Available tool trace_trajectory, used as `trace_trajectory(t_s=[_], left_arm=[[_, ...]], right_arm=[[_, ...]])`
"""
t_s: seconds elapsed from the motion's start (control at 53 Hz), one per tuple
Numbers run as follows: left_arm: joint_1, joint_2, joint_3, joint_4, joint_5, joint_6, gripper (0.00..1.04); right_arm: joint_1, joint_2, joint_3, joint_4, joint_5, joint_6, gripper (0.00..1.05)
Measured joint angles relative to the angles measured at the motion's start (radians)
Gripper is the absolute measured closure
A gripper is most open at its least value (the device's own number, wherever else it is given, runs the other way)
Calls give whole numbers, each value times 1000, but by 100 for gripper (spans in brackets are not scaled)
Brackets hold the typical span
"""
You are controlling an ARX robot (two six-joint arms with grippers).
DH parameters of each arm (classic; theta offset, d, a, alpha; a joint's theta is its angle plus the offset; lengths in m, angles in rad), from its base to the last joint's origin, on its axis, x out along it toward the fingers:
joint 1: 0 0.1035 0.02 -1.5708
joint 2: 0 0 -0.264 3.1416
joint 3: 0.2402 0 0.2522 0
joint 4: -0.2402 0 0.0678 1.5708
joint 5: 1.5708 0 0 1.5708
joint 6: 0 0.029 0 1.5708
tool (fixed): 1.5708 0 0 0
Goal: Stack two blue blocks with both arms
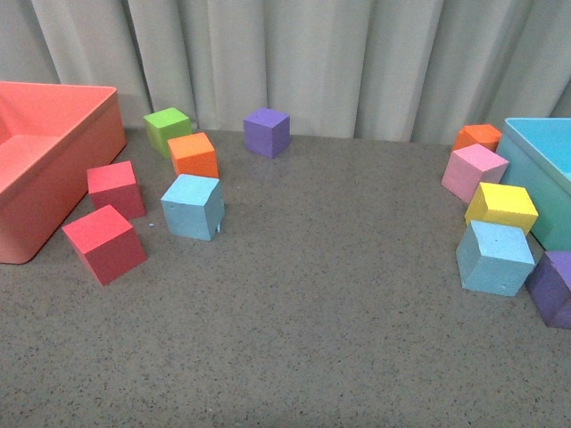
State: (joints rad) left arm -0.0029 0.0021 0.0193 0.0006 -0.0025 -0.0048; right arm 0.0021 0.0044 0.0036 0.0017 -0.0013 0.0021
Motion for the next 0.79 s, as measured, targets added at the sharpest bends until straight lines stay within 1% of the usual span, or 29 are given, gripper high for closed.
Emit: trace_trajectory(t_s=[0.792], left_arm=[[0, 0, 0, 0, 0, 0, 7]], right_arm=[[0, 0, 0, 0, 0, 0, 10]])
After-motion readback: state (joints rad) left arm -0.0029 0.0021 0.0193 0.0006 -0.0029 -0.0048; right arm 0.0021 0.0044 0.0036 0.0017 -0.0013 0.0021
